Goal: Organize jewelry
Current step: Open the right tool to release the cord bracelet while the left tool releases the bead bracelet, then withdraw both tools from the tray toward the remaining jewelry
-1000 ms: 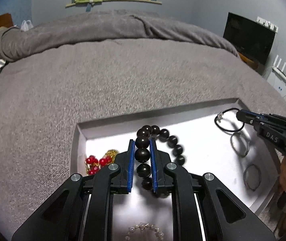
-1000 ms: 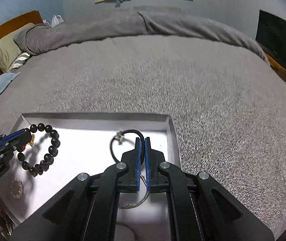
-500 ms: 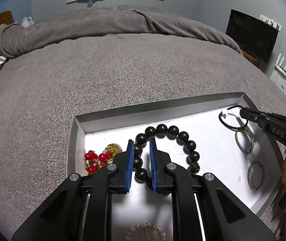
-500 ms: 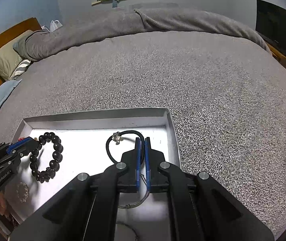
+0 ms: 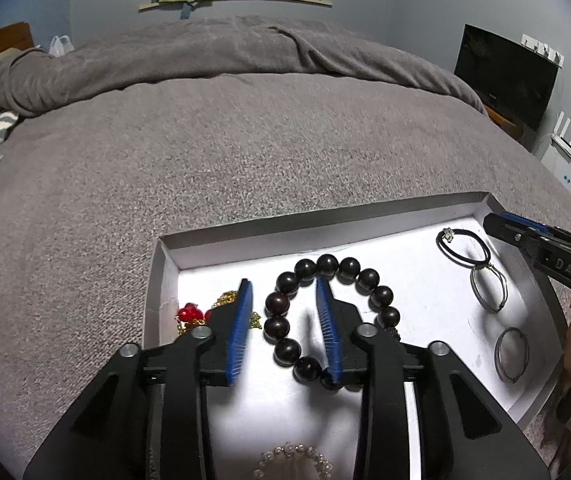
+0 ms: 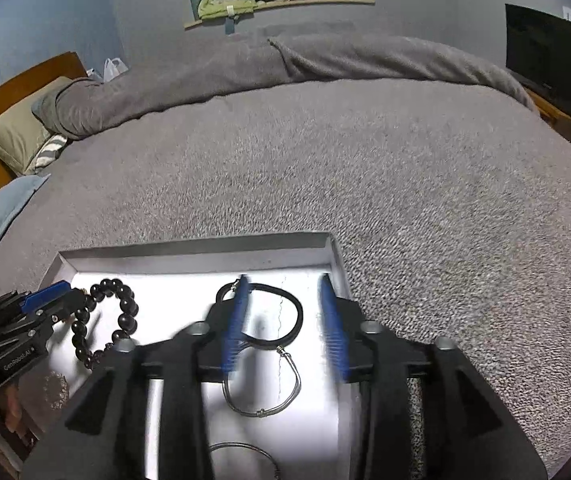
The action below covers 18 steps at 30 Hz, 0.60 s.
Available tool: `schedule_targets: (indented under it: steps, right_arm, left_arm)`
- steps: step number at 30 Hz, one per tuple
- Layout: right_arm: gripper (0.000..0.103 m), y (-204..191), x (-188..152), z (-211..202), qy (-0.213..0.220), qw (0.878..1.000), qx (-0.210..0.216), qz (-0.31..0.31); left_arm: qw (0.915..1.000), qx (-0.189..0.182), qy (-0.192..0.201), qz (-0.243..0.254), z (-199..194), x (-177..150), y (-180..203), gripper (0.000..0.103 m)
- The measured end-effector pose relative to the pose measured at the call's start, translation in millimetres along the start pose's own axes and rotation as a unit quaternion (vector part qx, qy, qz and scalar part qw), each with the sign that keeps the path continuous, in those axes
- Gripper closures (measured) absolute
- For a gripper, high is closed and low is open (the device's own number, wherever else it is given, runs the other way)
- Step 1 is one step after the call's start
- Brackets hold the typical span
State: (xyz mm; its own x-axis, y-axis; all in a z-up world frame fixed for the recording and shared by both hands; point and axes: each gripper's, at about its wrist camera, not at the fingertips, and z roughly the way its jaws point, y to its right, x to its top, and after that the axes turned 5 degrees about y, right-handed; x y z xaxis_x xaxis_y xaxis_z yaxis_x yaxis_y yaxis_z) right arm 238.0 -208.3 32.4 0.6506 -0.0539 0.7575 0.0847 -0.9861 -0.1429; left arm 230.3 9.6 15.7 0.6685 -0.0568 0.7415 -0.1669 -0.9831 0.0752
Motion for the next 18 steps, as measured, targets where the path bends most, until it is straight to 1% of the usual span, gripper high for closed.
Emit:
schedule_targets:
  steps: [1, 2, 3, 4, 5, 6, 7, 9, 11, 13, 16, 18]
  right_arm:
    - [0.047, 1, 0, -4, 0.009, 1.000, 0.014, 0.005]
    - [0.041, 1, 1, -6, 0.012, 1.000, 0.021, 0.007]
    - [0.038, 0, 1, -8, 0.017, 1.000, 0.025, 0.006]
    - [0.033, -1, 1, -10, 0.020, 0.999, 0.027, 0.005]
    - [0.029, -1, 0, -12, 0.027, 0.999, 0.032, 0.005]
    - [0.015, -2, 0, -14, 0.033, 0.999, 0.029, 0.005]
    - [0.011, -2, 1, -20, 0.050, 0.998, 0.026, 0.006]
    - [0.007, 0, 1, -30, 0.072, 0.997, 0.039, 0.008]
    - [0.006, 0, 1, -35, 0.085, 0.996, 0.039, 0.009]
    - [0.006, 0, -1, -41, 0.092, 0.995, 0.039, 0.012]
    - [0.005, 5, -3, -53, 0.098, 0.994, 0.041, 0.026]
    - [0.005, 9, -5, -62, 0.105, 0.993, 0.045, 0.035]
  left_arm:
    - [1.0000, 0.000, 0.001, -0.001, -1, 0, 0, 0.064]
    - [1.0000, 0.001, 0.003, -0.001, -1, 0, -1, 0.062]
    - [1.0000, 0.001, 0.005, -0.001, -2, 1, -1, 0.060]
    - [1.0000, 0.002, 0.007, -0.001, -2, 1, -1, 0.055]
    - [1.0000, 0.003, 0.009, -0.001, -4, 1, -1, 0.054]
    - [0.9999, 0.003, 0.013, 0.000, -5, 1, -1, 0.054]
    - [0.9999, 0.003, 0.015, 0.001, -6, 1, -1, 0.053]
    - [0.9997, 0.005, 0.025, 0.002, -10, 2, -1, 0.044]
    - [0.9989, 0.011, 0.046, -0.001, -19, 3, -1, 0.023]
    - [0.9974, 0.017, 0.070, -0.009, -30, 4, 0, 0.017]
    - [0.9948, 0.010, 0.098, -0.028, -45, 5, 0, 0.015]
    - [0.9932, 0.015, 0.111, -0.030, -54, 3, 3, 0.011]
